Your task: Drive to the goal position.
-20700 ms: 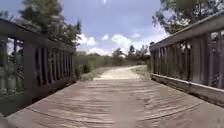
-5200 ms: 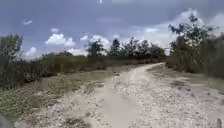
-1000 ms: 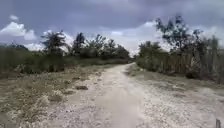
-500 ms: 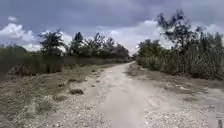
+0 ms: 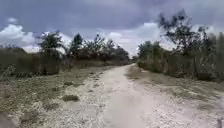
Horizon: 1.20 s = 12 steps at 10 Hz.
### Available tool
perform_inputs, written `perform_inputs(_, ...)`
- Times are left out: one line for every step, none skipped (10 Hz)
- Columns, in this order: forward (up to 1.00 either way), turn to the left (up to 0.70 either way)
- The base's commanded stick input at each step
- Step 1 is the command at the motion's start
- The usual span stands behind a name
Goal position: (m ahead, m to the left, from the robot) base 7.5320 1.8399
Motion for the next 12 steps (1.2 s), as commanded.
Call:
perform_inputs(0.5, 0.01)
perform_inputs(0.5, 0.01)
perform_inputs(0.5, 0.01)
perform_inputs(0.5, 0.01)
perform_inputs(0.5, 0.01)
perform_inputs(0.5, 0.01)
perform_inputs(0.5, 0.01)
perform_inputs(0.5, 0.01)
perform_inputs(0.5, 0.01)
perform_inputs(0.5, 0.01)
perform_inputs(0.5, 0.01)
perform_inputs(0.5, 0.01)
